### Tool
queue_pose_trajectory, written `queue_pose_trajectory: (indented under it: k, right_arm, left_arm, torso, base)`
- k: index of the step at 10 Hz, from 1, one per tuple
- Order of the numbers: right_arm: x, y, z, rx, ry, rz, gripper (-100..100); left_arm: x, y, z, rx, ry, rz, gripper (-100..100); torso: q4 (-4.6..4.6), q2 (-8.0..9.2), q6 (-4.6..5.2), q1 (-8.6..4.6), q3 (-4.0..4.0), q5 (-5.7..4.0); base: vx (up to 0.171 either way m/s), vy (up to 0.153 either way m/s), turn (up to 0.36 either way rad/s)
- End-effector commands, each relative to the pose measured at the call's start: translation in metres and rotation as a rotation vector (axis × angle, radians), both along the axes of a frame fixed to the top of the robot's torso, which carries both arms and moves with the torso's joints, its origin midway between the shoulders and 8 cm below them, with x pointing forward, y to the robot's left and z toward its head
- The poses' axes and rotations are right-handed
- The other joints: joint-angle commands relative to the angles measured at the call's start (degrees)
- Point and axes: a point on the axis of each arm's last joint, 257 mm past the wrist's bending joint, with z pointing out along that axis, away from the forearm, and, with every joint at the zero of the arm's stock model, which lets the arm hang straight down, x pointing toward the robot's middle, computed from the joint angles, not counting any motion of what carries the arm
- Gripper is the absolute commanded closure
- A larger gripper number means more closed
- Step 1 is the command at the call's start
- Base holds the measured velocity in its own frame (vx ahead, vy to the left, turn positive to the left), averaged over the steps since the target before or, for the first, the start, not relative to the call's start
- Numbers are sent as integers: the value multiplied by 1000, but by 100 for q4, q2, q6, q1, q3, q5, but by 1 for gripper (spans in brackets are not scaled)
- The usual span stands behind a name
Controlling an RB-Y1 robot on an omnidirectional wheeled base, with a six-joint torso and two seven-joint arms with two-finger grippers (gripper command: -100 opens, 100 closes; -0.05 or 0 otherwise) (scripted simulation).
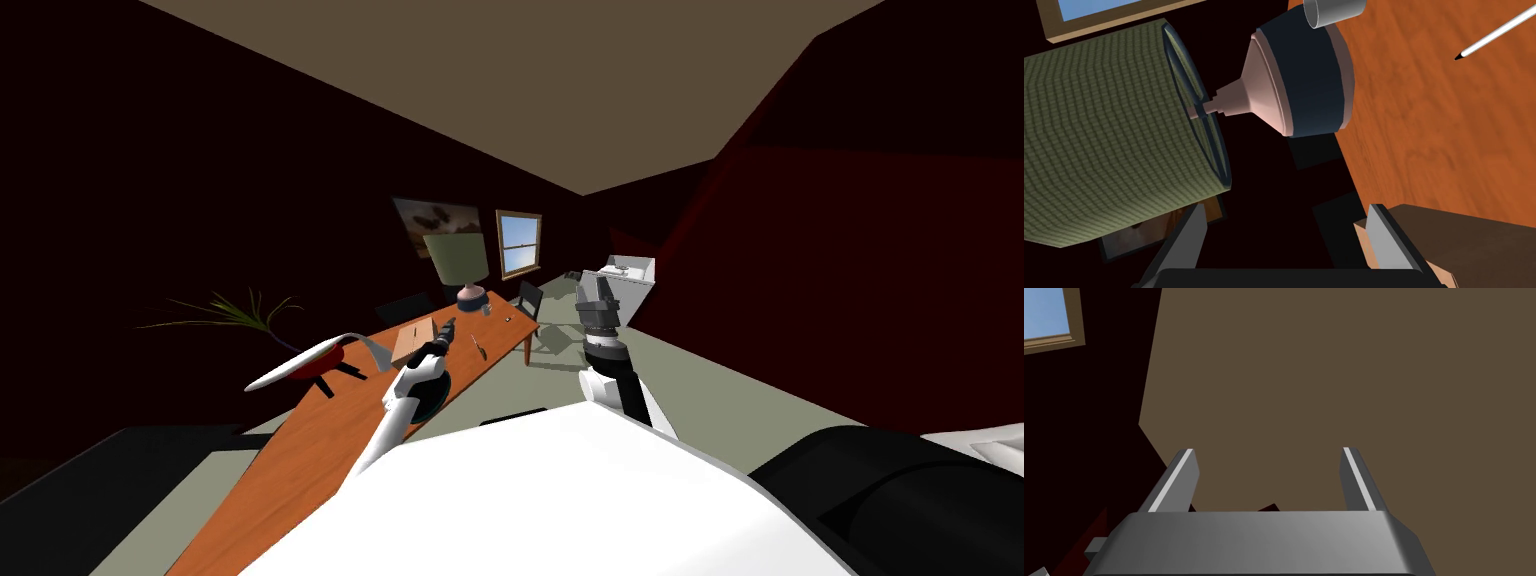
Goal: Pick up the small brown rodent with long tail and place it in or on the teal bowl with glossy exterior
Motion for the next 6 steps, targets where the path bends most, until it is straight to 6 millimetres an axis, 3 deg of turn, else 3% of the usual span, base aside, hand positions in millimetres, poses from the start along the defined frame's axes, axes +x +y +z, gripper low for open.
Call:
queue_pose_trajectory:
  k: [1,6]
  right_arm:
    - [0,0,0,0,0,0,0]
    - [0,0,0,0,0,0,0]
  left_arm:
    - [0,3,-19,6,50,-2,-100]
    - [6,-6,-70,42,240,-46,-100]
  torso:
    - [0,0,0,0,0,0]
    - [-1,-1,-5,4,-1,1]
  base:
    - [-7,21,-99]
    - [-5,26,-117]
